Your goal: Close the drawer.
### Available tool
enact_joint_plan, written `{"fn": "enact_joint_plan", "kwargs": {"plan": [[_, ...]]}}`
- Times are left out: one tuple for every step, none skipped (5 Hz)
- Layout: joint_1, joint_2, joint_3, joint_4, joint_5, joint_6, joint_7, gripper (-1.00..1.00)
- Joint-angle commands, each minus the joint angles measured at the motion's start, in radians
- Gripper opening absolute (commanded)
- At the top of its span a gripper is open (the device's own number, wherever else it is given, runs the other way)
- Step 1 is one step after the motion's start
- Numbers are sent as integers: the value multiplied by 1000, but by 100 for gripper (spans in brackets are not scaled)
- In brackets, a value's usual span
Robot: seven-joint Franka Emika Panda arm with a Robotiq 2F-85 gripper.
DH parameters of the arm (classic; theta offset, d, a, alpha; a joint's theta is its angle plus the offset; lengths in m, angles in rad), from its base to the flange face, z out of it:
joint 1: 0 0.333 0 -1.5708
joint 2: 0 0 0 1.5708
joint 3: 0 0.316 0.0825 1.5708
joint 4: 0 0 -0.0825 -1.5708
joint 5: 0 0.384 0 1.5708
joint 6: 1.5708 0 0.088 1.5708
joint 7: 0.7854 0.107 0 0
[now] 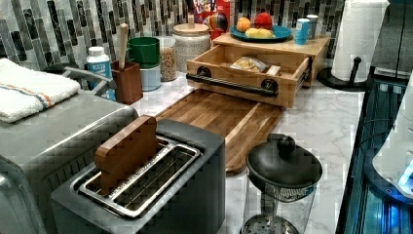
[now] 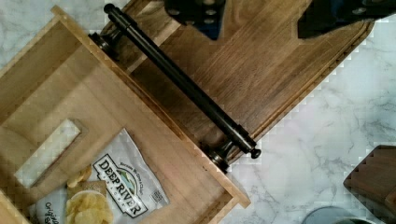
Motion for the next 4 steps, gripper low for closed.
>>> {"fn": "enact_joint_plan", "kwargs": {"plan": [[-11,1,6,0,-1,2,-13,-100],[-26,-1,3,18,20,-51,-146,100],[-12,-3,21,8,58,-71,-258,100],[45,-43,35,-92,68,10,-336,100]]}}
